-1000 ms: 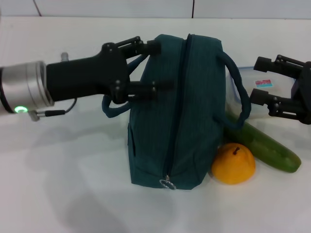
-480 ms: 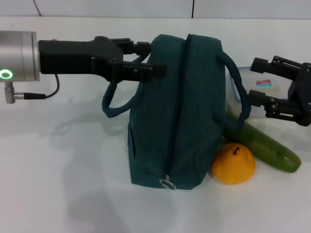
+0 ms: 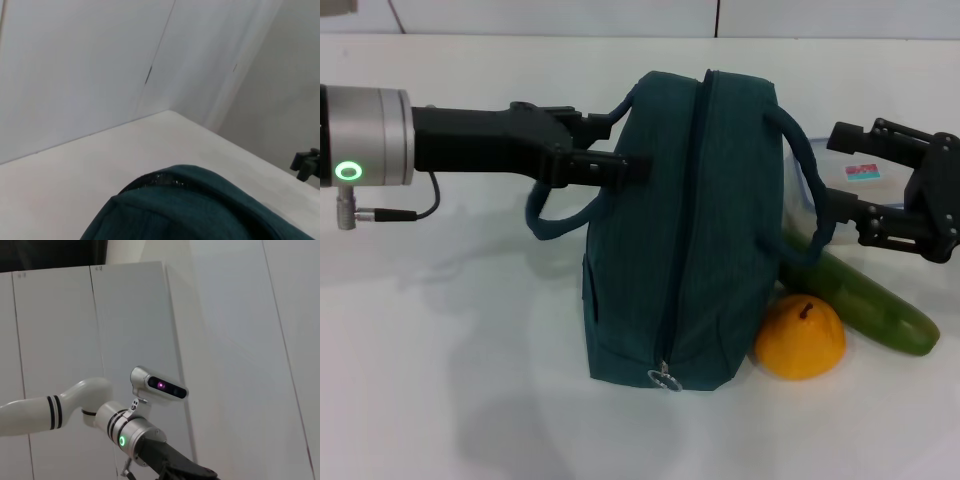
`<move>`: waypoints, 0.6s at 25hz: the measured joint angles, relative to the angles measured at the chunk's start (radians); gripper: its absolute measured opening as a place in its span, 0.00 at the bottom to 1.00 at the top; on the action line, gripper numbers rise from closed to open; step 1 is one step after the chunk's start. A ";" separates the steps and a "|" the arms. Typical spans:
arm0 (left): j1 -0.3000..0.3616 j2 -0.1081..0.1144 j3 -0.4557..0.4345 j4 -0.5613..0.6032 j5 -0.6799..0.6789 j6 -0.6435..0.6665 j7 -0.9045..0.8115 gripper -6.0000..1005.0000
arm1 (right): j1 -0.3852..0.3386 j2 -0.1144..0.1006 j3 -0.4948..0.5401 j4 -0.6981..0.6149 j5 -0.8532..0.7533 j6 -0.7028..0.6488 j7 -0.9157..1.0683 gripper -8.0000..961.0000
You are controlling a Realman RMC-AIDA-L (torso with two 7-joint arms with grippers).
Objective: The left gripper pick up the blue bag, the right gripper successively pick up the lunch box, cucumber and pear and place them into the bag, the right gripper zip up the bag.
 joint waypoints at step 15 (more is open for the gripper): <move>-0.010 0.003 0.034 -0.011 0.017 -0.002 0.059 0.75 | 0.000 0.007 0.000 0.000 -0.001 0.003 -0.003 0.79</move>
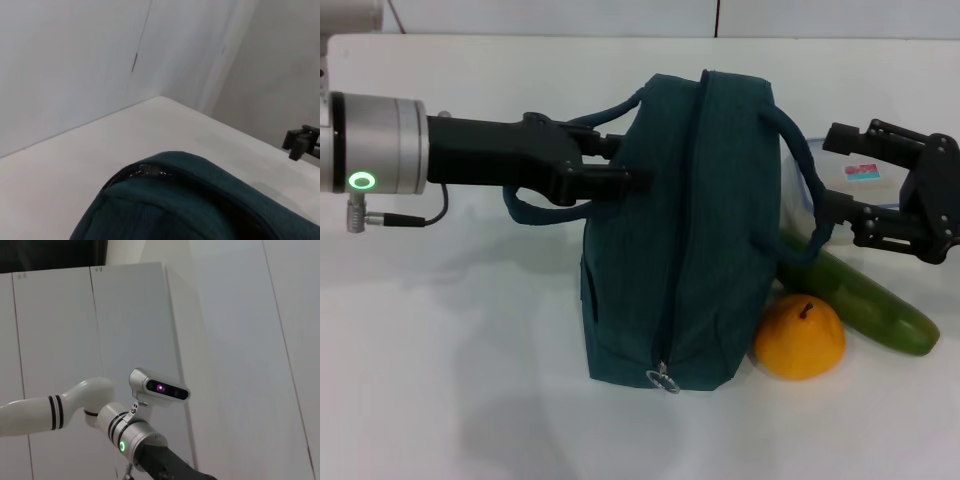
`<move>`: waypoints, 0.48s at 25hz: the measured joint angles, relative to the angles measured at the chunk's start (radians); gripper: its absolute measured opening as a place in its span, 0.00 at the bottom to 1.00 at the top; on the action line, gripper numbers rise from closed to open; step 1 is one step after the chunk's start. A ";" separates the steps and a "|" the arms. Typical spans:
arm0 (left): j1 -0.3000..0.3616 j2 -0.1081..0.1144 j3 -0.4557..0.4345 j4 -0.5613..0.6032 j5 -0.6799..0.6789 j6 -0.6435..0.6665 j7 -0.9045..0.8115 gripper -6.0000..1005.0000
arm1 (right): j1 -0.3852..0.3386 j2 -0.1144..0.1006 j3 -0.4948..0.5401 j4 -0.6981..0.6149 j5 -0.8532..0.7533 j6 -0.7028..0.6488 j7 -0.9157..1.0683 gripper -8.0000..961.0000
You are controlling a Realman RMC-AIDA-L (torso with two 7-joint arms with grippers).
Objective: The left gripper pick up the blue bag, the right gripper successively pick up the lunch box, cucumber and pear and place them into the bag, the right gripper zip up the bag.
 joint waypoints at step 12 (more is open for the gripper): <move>-0.013 -0.001 -0.003 -0.003 0.006 -0.011 0.001 0.31 | -0.024 0.051 0.015 0.075 0.059 0.126 -0.038 0.78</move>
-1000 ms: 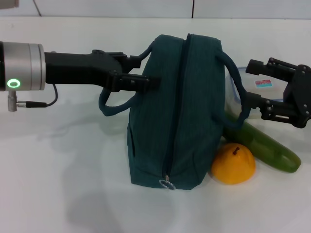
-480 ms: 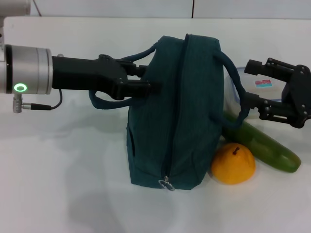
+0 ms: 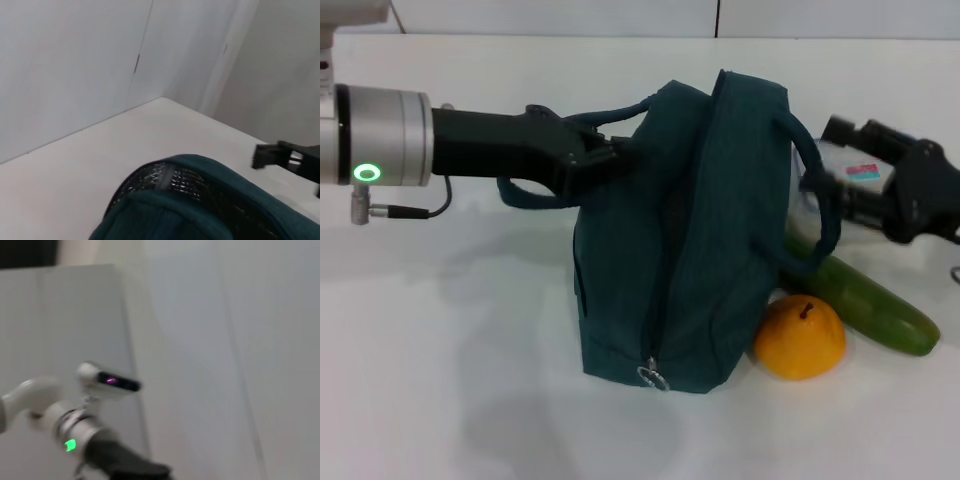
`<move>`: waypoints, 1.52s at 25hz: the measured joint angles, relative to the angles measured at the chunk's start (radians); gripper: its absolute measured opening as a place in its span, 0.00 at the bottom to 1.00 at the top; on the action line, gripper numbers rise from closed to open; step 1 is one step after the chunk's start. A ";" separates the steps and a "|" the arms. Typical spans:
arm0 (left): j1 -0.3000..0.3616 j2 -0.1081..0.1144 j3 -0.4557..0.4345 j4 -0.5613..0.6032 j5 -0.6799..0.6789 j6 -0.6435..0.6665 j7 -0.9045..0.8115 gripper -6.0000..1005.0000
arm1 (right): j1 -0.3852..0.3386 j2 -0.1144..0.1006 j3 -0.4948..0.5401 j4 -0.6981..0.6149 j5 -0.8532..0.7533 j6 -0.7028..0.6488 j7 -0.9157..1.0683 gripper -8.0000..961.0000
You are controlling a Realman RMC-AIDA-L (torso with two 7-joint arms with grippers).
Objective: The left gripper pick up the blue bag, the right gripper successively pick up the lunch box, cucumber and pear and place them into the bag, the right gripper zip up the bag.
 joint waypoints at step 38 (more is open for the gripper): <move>-0.100 0.007 0.011 -0.042 0.090 -0.057 0.014 0.05 | -0.031 0.011 0.102 0.537 0.585 0.247 0.417 0.79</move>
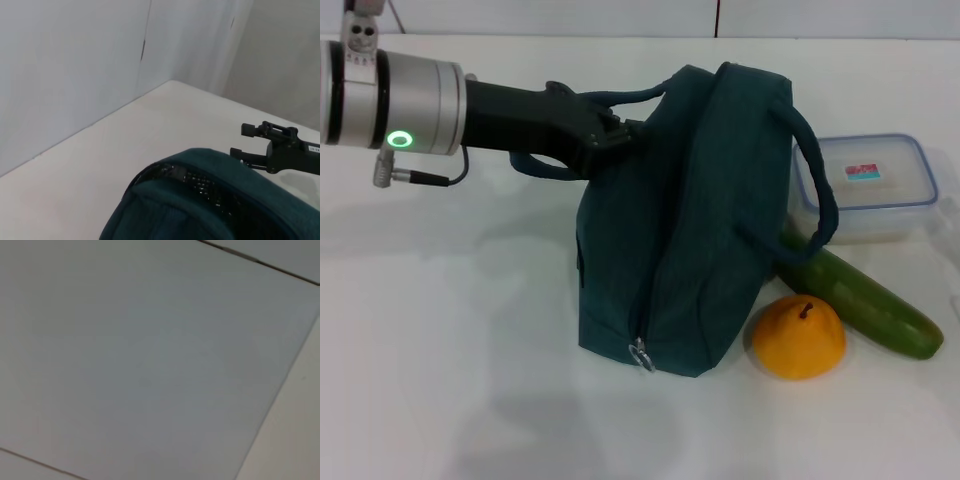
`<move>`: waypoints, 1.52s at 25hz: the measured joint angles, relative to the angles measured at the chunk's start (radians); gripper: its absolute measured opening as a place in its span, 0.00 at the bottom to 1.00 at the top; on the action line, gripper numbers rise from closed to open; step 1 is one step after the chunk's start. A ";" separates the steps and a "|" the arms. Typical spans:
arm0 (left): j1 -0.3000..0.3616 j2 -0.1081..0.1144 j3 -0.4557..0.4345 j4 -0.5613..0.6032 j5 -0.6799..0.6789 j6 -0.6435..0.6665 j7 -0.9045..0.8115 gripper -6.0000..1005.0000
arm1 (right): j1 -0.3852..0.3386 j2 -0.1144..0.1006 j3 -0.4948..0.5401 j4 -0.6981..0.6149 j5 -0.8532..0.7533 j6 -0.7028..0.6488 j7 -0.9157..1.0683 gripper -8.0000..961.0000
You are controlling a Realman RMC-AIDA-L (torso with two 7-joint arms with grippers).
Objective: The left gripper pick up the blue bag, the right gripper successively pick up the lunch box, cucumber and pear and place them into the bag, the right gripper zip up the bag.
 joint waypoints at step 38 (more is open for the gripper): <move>-0.008 -0.009 0.010 0.011 -0.023 0.002 0.061 0.05 | 0.115 0.000 -0.009 -0.008 -0.059 0.169 0.175 0.78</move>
